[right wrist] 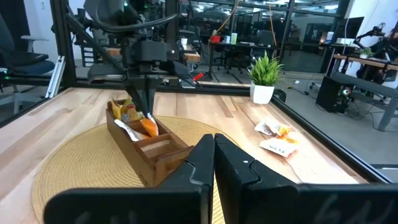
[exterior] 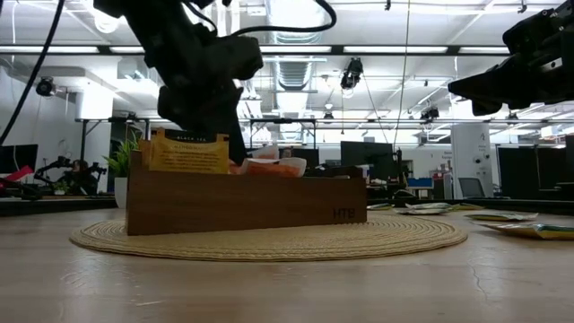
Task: Pick & Place Tea
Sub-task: Put the orange tea sachet into the mid section of the wooden organizer
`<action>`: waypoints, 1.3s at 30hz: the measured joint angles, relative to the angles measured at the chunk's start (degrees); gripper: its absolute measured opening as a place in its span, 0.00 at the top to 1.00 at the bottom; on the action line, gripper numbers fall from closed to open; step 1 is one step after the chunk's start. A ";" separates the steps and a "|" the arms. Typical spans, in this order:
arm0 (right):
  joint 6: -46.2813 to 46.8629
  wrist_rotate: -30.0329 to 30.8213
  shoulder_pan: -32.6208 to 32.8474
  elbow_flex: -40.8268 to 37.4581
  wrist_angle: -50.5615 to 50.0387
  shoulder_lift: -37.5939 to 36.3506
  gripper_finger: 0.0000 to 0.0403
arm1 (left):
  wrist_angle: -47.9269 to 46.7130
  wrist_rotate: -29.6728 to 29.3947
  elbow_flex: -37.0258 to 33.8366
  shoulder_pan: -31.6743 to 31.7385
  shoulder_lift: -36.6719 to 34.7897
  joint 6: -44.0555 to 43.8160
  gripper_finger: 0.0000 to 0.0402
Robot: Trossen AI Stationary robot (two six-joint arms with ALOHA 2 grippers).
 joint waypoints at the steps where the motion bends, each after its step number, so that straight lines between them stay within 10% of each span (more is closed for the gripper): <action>1: 0.00 0.00 0.00 -0.01 -0.01 0.00 0.98 | -0.23 -0.02 -0.01 0.14 0.00 0.43 1.00; 26: 0.00 0.00 0.00 0.00 0.00 0.01 0.98 | 1.18 -8.02 -0.06 0.84 0.00 8.20 0.99; 39: 0.00 0.00 0.00 -0.01 -0.01 0.02 0.98 | 1.20 -7.87 0.24 0.95 -0.04 9.84 0.78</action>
